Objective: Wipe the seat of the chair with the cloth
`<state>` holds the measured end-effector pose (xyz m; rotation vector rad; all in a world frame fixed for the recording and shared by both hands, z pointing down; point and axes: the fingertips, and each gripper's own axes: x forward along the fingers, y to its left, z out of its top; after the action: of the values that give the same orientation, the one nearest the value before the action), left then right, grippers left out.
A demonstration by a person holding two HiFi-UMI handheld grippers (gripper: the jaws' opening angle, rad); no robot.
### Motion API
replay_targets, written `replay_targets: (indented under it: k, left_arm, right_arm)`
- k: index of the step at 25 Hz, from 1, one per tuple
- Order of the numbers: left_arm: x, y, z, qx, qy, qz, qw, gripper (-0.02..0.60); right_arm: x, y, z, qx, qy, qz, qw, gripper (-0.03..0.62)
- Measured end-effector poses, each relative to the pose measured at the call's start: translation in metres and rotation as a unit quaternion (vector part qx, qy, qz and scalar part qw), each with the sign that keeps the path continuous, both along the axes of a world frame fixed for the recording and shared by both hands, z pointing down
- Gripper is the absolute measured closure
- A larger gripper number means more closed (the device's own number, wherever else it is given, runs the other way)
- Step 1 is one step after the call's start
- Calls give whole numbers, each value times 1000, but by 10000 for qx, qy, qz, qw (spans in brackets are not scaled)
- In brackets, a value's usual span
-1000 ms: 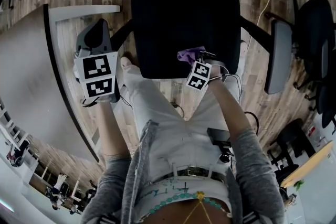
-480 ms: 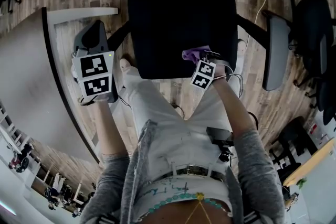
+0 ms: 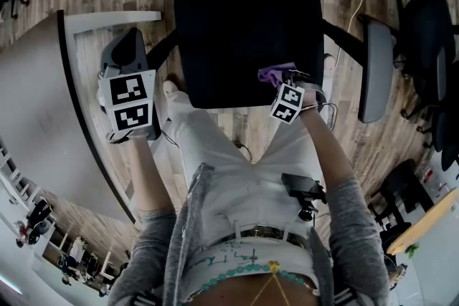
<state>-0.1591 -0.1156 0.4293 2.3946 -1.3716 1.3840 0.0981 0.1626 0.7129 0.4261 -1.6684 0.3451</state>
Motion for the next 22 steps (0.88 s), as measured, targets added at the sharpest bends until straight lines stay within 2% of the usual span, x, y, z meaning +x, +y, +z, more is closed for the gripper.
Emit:
replay_targets:
  k: [22]
  left_arm:
    - [1,3,2,-20,-42,24,10000,578]
  right_arm:
    - [67,17,-11,22,211,567,9982,546]
